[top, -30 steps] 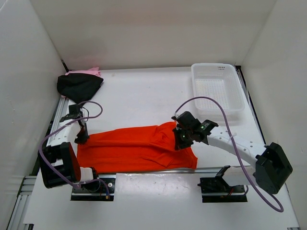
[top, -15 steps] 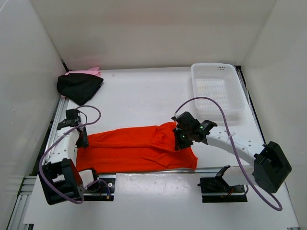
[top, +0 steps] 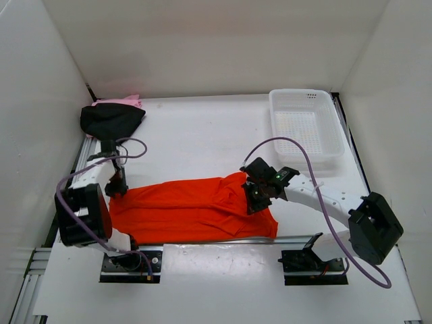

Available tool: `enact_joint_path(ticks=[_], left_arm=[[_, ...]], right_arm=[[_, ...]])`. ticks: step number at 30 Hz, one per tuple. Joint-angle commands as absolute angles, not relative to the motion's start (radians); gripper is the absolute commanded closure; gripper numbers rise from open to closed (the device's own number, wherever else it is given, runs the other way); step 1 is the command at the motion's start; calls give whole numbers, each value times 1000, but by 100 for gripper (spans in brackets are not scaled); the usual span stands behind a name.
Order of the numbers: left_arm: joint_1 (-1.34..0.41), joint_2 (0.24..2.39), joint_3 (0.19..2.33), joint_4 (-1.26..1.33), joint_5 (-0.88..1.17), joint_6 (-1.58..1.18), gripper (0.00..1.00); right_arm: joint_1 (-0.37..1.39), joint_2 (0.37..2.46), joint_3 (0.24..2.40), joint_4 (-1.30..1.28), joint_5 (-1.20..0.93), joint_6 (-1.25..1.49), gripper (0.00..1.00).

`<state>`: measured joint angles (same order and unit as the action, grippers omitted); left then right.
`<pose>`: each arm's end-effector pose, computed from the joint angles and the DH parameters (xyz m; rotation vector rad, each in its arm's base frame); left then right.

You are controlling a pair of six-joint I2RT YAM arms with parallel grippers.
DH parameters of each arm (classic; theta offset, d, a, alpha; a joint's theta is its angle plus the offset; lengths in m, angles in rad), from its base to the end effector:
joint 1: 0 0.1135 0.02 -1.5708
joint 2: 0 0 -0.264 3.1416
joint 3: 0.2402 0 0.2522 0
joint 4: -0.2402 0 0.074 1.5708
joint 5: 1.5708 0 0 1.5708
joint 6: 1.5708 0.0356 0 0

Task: Fold and stack the t-shirts
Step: Fold the other side of the tshirt into a rectangle

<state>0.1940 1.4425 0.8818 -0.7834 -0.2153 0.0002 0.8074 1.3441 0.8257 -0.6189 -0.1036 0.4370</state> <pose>0.2439 0.0557 0.1899 -0.3180 2.9003 0.3460 0.1696 0.1825 0.2022 -0.5489 2.7558 0.4790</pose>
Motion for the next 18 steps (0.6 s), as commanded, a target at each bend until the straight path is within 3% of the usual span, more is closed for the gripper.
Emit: enact_joint_path(ticks=[1, 9, 18], left_arm=[[161, 1459, 828, -726, -281, 0, 63], [138, 1319, 658, -707, -368, 0, 61], [129, 1097, 505, -800, -296, 0, 60]], right_arm=[[811, 1353, 871, -663, -87, 420, 100], [811, 1344, 862, -663, -78, 430, 100], [811, 1324, 818, -632, -69, 439, 100]])
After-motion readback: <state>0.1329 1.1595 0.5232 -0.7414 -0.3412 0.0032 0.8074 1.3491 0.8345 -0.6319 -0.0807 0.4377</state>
